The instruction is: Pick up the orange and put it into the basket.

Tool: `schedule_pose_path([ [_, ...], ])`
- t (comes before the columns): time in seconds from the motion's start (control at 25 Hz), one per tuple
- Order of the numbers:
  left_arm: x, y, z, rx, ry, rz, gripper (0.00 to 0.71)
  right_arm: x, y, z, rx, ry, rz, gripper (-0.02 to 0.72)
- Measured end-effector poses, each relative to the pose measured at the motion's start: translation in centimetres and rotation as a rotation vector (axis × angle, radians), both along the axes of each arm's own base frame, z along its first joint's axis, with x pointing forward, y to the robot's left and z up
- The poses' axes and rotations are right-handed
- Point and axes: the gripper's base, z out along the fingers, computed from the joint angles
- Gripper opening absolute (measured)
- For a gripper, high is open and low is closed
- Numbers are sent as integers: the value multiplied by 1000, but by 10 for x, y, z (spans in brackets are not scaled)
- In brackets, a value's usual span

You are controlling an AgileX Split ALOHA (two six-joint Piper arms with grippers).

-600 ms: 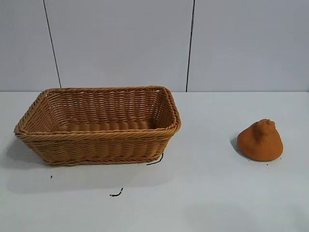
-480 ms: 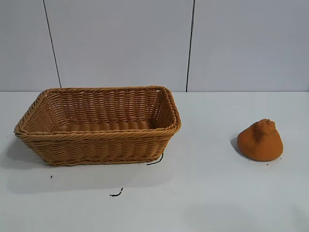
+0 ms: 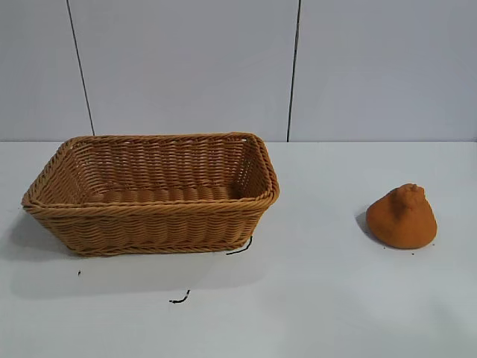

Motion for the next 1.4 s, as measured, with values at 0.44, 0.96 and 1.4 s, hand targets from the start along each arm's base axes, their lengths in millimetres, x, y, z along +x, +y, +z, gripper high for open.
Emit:
schedule_pose_path([
  [0.44,0,0,0,0,0,0,639,157,9,15,56,418,3,695],
  [0.96,0,0,0,0,-1,0,639,320,16,-49,77,659,20,695],
  [1.4,0,0,0,0,-1,0,639,365,20,-147,87,841,35,695],
])
